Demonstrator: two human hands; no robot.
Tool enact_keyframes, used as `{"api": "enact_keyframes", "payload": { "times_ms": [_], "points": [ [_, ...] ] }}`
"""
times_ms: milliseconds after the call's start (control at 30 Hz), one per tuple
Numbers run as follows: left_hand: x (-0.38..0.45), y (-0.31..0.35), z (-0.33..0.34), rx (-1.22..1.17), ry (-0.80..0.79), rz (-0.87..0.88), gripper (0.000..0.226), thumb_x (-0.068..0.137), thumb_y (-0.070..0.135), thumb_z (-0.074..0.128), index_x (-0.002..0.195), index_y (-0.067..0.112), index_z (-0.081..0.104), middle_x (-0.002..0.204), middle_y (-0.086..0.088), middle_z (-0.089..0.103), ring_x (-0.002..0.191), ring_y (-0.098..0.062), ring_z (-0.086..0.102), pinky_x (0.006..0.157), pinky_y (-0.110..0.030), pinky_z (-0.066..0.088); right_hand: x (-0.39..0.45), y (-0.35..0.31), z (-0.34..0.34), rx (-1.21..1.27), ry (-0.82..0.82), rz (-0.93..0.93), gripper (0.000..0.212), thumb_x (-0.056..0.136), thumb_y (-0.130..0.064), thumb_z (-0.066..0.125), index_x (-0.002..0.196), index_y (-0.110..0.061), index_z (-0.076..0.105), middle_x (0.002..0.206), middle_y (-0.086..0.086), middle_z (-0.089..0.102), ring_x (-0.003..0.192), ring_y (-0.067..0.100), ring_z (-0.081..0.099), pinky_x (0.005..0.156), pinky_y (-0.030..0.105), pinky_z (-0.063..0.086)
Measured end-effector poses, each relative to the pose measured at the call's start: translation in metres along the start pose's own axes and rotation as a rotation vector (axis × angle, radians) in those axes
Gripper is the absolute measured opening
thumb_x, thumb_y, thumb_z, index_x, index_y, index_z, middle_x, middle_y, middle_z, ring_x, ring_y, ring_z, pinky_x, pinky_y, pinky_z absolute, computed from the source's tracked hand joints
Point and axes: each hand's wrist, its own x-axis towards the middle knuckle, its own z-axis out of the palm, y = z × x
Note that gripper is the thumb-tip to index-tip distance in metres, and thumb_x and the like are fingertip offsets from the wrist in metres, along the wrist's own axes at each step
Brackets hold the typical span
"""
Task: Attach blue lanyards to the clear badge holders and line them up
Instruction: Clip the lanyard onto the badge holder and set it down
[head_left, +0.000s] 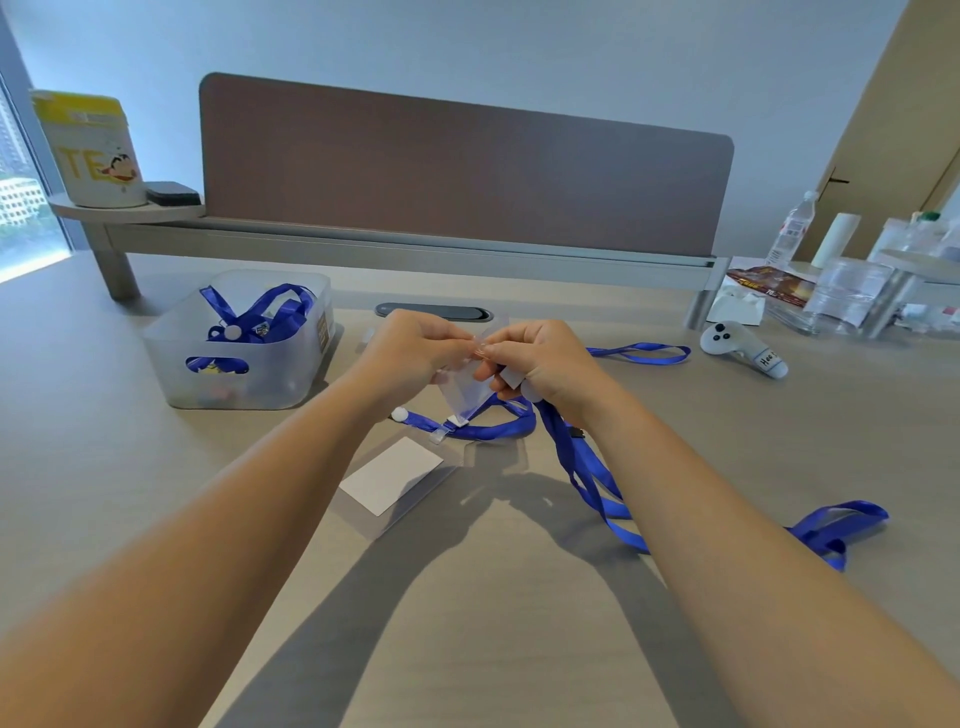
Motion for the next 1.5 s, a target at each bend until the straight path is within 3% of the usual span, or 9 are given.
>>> {"api": "enact_keyframes", "payload": {
  "times_ms": [167,300,400,667,900,1000,1133,1367,1500],
  "points": [
    [0.000,0.006,0.001,0.060,-0.004,-0.030,0.024,0.086,0.014,0.054,0.104,0.001,0.065,0.094,-0.012,0.060,0.093,-0.027,0.056,0.079,-0.032,0.051,-0.001,0.000,0.003,-0.047,0.001,-0.009,0.026,0.093,-0.011,0.048,0.105,0.006,0.063,0.065,0.000,0.059,0.052,0.006,0.050,0.046,0.007,0.045],
    [0.000,0.007,0.001,0.125,0.008,-0.003,0.020,0.086,0.010,0.054,0.098,-0.001,0.066,0.088,-0.011,0.059,0.086,-0.025,0.053,0.073,-0.029,0.049,-0.001,0.001,0.005,-0.052,0.005,-0.026,0.024,0.092,-0.007,0.049,0.104,0.008,0.063,0.065,0.001,0.058,0.053,0.007,0.049,0.048,0.009,0.045],
    [0.001,0.007,0.000,0.152,0.030,0.017,0.018,0.086,0.009,0.054,0.097,0.001,0.066,0.087,-0.009,0.058,0.084,-0.023,0.052,0.078,-0.034,0.047,0.001,0.000,0.009,-0.051,0.021,-0.034,0.024,0.091,-0.007,0.049,0.104,0.007,0.064,0.064,0.000,0.058,0.052,0.006,0.049,0.047,0.008,0.045],
    [0.002,0.001,0.000,0.066,0.068,0.059,0.019,0.087,0.010,0.053,0.095,-0.003,0.064,0.085,-0.008,0.059,0.083,-0.022,0.055,0.068,-0.020,0.046,0.002,0.001,0.013,-0.047,0.056,-0.082,0.028,0.093,-0.012,0.048,0.101,0.009,0.064,0.061,-0.001,0.055,0.048,0.004,0.051,0.042,0.004,0.041],
    [0.009,0.000,-0.008,-0.237,-0.063,-0.107,0.020,0.088,0.013,0.052,0.070,0.013,0.059,0.068,-0.002,0.060,0.062,-0.007,0.062,0.065,-0.018,0.052,0.004,-0.001,0.012,-0.032,0.071,-0.149,0.032,0.093,-0.007,0.044,0.064,-0.017,0.055,0.058,0.002,0.053,0.053,0.005,0.047,0.041,0.002,0.038],
    [0.008,-0.001,-0.015,-0.253,-0.125,-0.099,0.020,0.089,0.017,0.052,0.071,0.017,0.061,0.061,0.005,0.065,0.052,0.000,0.064,0.056,-0.015,0.054,0.006,-0.004,0.011,-0.035,0.058,-0.152,0.033,0.094,-0.008,0.043,0.064,-0.017,0.055,0.058,0.002,0.052,0.054,0.007,0.045,0.041,0.002,0.038],
    [0.010,0.002,-0.019,-0.219,-0.112,-0.091,0.020,0.089,0.016,0.050,0.072,0.016,0.059,0.073,-0.001,0.061,0.069,-0.011,0.060,0.065,-0.023,0.053,0.008,-0.007,0.009,-0.051,0.013,-0.147,0.031,0.095,-0.010,0.044,0.067,-0.017,0.057,0.059,0.001,0.054,0.051,0.005,0.045,0.041,0.005,0.038],
    [0.008,0.009,-0.021,-0.152,-0.088,-0.110,0.021,0.088,0.015,0.053,0.067,0.016,0.057,0.068,-0.001,0.060,0.063,-0.009,0.058,0.044,-0.008,0.050,0.009,-0.007,0.010,-0.092,0.017,-0.166,0.024,0.095,-0.009,0.044,0.095,0.005,0.064,0.060,0.001,0.055,0.053,0.006,0.045,0.042,0.003,0.038],
    [0.010,0.014,-0.019,-0.092,-0.048,-0.111,0.024,0.088,0.015,0.052,0.064,0.015,0.054,0.067,-0.001,0.057,0.062,-0.008,0.055,0.046,-0.011,0.050,0.010,-0.009,0.013,-0.083,0.034,-0.199,0.028,0.093,-0.005,0.043,0.071,-0.011,0.060,0.059,0.000,0.053,0.046,-0.002,0.052,0.042,0.002,0.038]
  ]
}}
